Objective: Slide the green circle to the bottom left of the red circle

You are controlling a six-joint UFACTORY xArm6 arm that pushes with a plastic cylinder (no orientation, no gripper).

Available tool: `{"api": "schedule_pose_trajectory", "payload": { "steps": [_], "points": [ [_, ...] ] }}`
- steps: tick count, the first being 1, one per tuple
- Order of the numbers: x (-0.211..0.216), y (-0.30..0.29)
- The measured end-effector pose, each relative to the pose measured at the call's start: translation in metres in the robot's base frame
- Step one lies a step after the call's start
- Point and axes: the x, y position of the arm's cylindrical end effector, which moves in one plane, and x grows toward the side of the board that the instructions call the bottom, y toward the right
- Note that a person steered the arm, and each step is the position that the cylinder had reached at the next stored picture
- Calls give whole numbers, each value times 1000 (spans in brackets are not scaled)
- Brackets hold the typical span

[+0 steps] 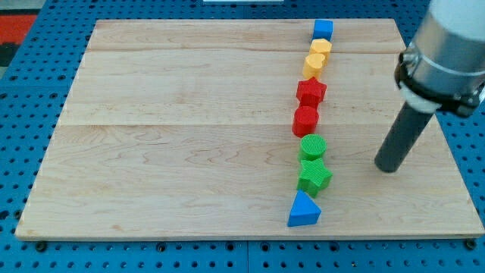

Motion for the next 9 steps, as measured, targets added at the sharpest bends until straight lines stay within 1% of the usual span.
{"api": "schedule_pose_trajectory", "payload": {
  "steps": [1,3,4,6,7,8,9],
  "points": [
    [11,-32],
    [9,-75],
    [8,-79],
    [-28,-79],
    [-28,-59],
    [-53,-55],
    [-67,-59]
  ]
}}
